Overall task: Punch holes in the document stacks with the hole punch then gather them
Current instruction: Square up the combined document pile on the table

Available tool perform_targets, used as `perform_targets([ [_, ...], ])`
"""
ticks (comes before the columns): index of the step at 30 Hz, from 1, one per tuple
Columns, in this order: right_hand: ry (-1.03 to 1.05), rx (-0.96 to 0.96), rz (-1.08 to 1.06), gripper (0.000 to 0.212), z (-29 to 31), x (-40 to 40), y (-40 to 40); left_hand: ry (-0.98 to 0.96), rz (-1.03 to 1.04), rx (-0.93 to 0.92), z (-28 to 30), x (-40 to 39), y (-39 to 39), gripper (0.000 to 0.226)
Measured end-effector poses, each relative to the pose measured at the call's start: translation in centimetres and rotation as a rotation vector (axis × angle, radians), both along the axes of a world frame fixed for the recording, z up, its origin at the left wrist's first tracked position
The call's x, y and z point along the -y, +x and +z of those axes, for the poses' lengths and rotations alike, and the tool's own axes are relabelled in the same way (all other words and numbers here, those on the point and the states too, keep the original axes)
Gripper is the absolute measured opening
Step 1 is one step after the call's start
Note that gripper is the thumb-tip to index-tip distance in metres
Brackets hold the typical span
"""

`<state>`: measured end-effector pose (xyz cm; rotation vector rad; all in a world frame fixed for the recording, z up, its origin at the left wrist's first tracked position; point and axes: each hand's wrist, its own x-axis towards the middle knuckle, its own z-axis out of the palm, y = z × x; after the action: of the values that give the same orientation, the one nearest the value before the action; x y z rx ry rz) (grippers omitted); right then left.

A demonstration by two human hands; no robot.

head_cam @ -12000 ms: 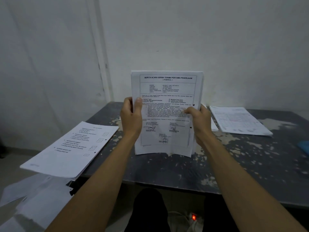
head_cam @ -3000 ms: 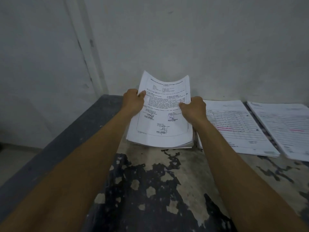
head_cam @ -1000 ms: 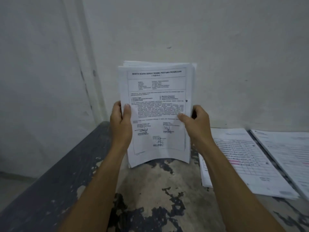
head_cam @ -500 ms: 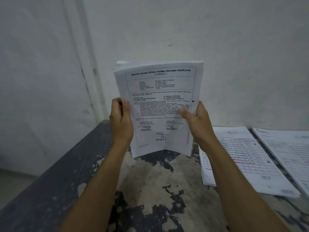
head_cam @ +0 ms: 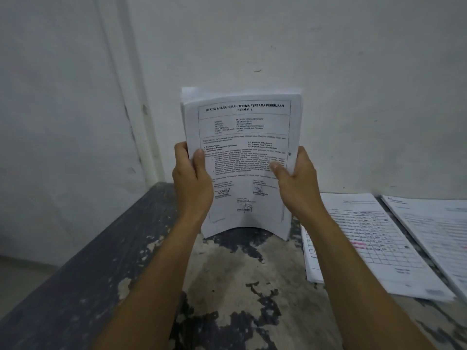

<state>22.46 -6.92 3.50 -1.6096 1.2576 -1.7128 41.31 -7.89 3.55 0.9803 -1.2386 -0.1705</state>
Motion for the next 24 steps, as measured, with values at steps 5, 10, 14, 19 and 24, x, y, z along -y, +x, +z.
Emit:
perform_targets([
  [5, 0.044, -0.009, -0.002, 0.029, 0.1, 0.2, -0.4, 0.028, -0.025, -0.038, -0.1, 0.0, 0.4, 0.024],
  [10, 0.019, 0.013, -0.042, 0.050, 1.9, -1.2, -0.5, 0.079, -0.101, -0.091, -0.2, 0.1, 0.8, 0.027],
  [14, -0.235, -0.252, -0.301, 0.080, 4.7, -3.0, 1.0, 0.086, -0.147, -0.119, 0.0, 0.1, 0.7, 0.028],
  [19, -0.529, -0.762, -0.432, 0.079, 9.3, -3.7, 5.7, 0.081, -0.190, -0.130, 0.2, -0.1, 0.6, 0.030],
  [24, -0.388, -1.117, -0.255, 0.072, 11.0, -2.4, 9.2, 0.077, -0.203, -0.124, 0.1, -0.3, 0.7, 0.025],
])
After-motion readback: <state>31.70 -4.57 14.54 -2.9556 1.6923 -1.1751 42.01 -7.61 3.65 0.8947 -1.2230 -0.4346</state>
